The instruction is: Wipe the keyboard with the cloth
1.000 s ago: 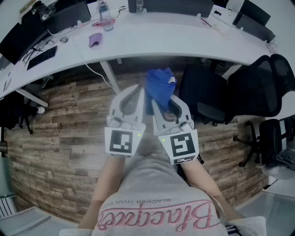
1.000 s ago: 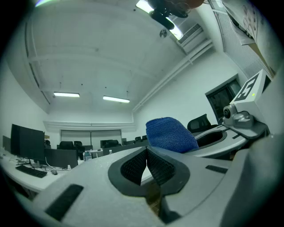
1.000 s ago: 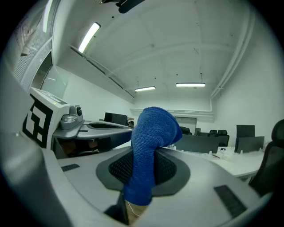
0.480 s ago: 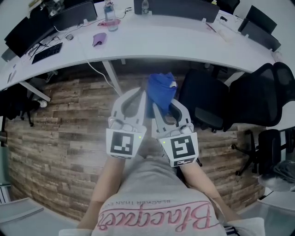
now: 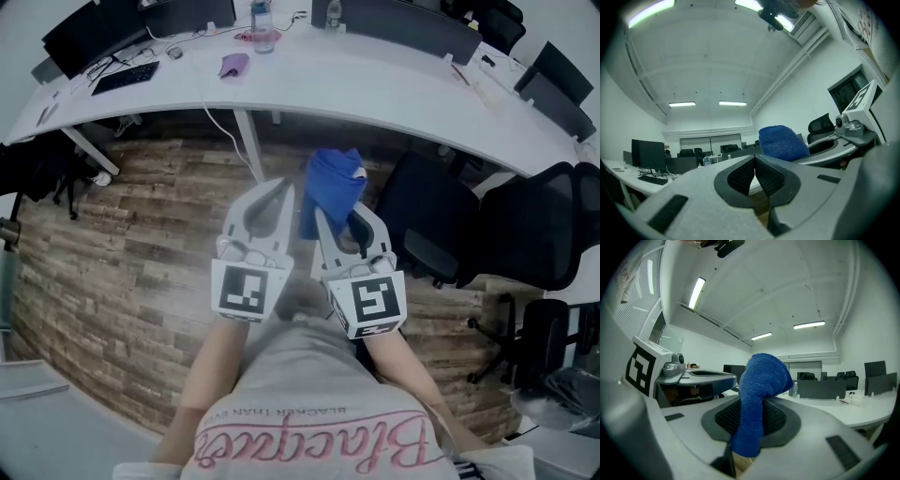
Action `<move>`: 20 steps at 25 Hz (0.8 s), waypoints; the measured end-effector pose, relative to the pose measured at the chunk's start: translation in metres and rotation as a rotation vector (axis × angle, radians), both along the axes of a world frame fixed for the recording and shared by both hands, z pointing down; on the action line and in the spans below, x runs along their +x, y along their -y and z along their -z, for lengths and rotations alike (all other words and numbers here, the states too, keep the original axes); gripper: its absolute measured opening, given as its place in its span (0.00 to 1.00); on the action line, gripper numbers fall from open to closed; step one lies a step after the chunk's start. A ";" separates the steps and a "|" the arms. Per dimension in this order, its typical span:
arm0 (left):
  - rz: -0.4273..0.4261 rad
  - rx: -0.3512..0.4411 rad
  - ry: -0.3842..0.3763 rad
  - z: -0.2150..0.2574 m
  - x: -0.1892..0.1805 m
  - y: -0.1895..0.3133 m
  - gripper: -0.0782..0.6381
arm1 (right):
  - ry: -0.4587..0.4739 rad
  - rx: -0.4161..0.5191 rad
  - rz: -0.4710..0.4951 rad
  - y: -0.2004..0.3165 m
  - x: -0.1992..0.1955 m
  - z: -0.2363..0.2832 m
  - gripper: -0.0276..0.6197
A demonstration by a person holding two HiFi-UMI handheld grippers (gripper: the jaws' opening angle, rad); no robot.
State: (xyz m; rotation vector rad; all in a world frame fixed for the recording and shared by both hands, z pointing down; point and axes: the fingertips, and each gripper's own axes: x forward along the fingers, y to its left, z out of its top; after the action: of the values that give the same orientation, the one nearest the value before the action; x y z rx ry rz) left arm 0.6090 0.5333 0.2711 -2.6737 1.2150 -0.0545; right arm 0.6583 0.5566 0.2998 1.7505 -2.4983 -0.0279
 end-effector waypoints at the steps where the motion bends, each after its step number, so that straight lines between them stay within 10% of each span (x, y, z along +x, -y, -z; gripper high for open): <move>1: 0.008 0.006 0.003 0.001 -0.004 -0.001 0.12 | -0.001 0.003 0.016 0.000 -0.006 0.000 0.18; 20: 0.181 0.019 -0.037 0.001 -0.151 0.043 0.12 | -0.059 0.059 0.203 0.053 -0.151 0.008 0.18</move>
State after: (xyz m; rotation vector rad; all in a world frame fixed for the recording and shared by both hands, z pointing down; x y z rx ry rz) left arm 0.4581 0.4908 0.2704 -2.5517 1.4584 -0.0203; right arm 0.5074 0.5032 0.2921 1.4844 -2.6462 -0.1660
